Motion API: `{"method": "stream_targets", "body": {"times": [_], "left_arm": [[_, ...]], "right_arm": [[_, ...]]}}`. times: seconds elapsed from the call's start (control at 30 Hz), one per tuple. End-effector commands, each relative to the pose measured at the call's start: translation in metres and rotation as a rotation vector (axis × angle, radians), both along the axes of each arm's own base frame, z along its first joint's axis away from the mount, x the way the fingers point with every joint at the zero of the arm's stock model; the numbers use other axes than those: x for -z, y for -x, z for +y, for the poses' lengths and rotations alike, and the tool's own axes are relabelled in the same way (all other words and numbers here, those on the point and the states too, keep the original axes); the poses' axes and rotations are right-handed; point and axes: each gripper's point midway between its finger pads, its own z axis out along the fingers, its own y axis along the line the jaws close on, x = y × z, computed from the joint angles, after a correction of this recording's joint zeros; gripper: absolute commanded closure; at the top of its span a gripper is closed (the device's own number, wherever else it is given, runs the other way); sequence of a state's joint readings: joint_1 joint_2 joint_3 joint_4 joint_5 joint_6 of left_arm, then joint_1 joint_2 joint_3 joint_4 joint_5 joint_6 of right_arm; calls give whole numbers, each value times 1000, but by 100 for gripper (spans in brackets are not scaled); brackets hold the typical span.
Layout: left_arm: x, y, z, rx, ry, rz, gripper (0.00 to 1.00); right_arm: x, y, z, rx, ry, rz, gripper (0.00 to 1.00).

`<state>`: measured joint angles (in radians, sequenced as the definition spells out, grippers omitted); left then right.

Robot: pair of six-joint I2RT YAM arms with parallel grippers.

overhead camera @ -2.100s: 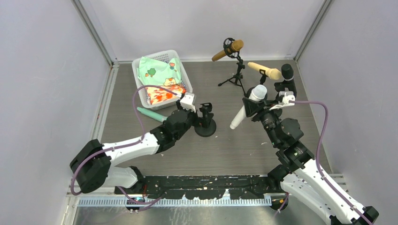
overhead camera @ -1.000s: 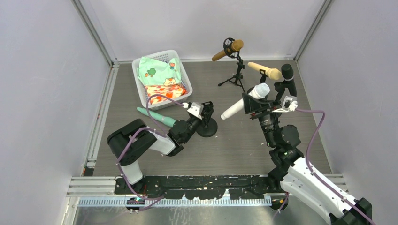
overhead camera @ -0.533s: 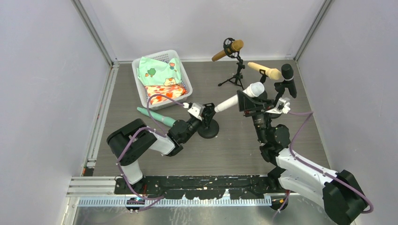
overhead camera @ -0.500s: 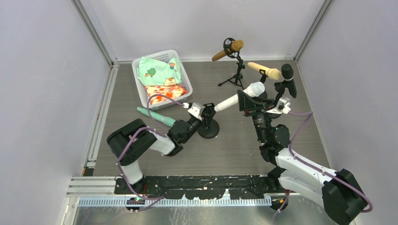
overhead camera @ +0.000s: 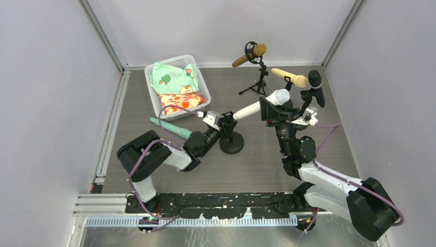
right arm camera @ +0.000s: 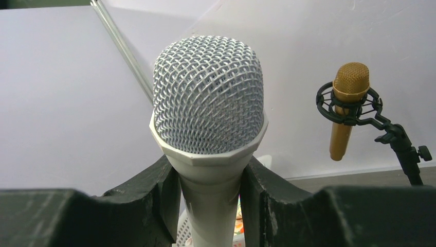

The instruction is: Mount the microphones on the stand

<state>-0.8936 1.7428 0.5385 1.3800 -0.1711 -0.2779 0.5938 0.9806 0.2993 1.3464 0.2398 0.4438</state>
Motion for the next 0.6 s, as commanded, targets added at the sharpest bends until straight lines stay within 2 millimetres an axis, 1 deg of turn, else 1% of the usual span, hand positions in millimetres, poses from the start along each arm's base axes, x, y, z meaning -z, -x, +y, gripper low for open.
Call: {"method": "stream_targets", "body": {"times": [0.0,0.23,0.43,0.57], "left_arm": [[-41,7,-7,47,157,-11,100],[-42,6,-9,52,174,2,100],[-38,8,-13,70,172,11,100],[-39,9,-14,82,171,7,100]], "right_arm": [[-24,5,-2,-7,-44,-79,99],[-24,6,12,-66,-15,-91,99],[-33,8,14,-73,-11,-115,99],[-30,4,19,-82,4,-107,99]]}}
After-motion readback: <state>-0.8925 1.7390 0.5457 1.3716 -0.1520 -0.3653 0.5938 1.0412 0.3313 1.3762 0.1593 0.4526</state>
